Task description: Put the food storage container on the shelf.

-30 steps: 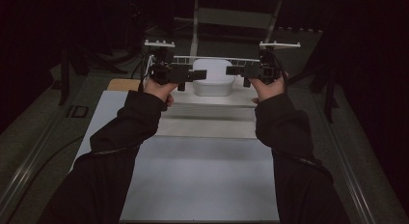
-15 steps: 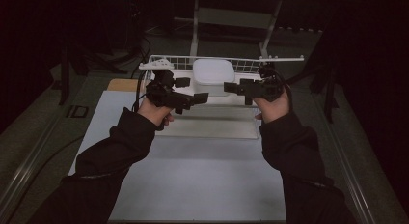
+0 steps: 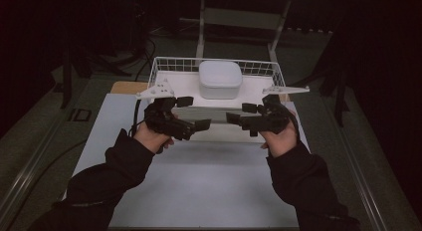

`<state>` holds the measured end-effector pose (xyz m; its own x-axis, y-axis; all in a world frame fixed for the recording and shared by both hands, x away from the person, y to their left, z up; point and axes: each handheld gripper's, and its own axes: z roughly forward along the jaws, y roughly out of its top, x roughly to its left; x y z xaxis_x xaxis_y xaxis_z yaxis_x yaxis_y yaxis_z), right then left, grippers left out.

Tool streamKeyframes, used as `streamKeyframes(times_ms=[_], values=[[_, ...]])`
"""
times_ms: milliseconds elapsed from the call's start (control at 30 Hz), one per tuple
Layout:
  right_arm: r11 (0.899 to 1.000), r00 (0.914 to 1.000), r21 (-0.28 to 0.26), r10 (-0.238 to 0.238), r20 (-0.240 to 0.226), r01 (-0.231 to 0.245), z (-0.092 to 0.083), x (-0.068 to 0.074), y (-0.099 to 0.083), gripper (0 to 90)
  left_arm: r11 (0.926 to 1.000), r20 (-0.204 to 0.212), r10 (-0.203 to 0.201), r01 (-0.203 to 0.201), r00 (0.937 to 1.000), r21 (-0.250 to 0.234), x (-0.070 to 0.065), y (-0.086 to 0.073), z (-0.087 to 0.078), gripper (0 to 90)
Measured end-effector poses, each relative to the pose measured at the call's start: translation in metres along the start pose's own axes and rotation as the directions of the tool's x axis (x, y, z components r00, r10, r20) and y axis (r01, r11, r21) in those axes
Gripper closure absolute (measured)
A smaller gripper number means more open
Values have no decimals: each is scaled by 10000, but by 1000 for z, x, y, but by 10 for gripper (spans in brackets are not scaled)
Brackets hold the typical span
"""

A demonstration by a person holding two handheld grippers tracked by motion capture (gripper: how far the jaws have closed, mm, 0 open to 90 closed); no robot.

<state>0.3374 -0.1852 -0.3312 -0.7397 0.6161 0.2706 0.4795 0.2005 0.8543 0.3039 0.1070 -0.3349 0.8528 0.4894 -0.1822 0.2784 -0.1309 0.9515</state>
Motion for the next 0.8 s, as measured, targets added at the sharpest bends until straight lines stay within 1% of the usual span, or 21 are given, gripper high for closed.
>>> streamKeyframes(times_ms=[100, 167, 233, 367, 467, 567, 633, 700, 800], values=[[9996, 9994, 7, -300, -164, 300, 0, 2, -13, 181, 9994, -36, 328, -328, 9995, 75, -7, -11, -2, 13], [9995, 9986, -31, -305, -424, 303, 0, 2, -22, 177, 9989, 1, 451, -451, 9990, 112, -11, -18, -3, 13], [9989, 9985, -102, -454, -297, 451, 1, 2, -30, 176, 9985, 45, 514, -515, 9987, 161, -14, -24, -3, 13], [9978, 9973, -87, -660, -311, 658, 2, 2, -46, 170, 9976, 188, 643, -647, 9978, 228, -19, -35, -4, 13], [9974, 9970, -58, -718, -274, 717, 2, 1, -57, 170, 9971, 232, 674, -682, 9975, 328, -21, -44, -4, 14], [9968, 9966, -114, -796, -232, 794, 1, 0, -69, 170, 9968, 234, 660, -670, 9975, 433, -22, -55, -3, 14], [9956, 9957, -104, -929, -57, 929, 1, 0, -77, 170, 9971, 251, 563, -575, 9981, 502, -21, -62, -3, 14], [9958, 9958, -93, -913, -85, 913, 1, -2, -84, 168, 9971, 221, 523, -535, 9984, 535, -20, -69, -2, 14], [9944, 9944, -13, -1059, 36, 1059, 1, -5, -94, 167, 9961, 172, 606, -616, 9980, 627, -21, -78, -2, 14]])
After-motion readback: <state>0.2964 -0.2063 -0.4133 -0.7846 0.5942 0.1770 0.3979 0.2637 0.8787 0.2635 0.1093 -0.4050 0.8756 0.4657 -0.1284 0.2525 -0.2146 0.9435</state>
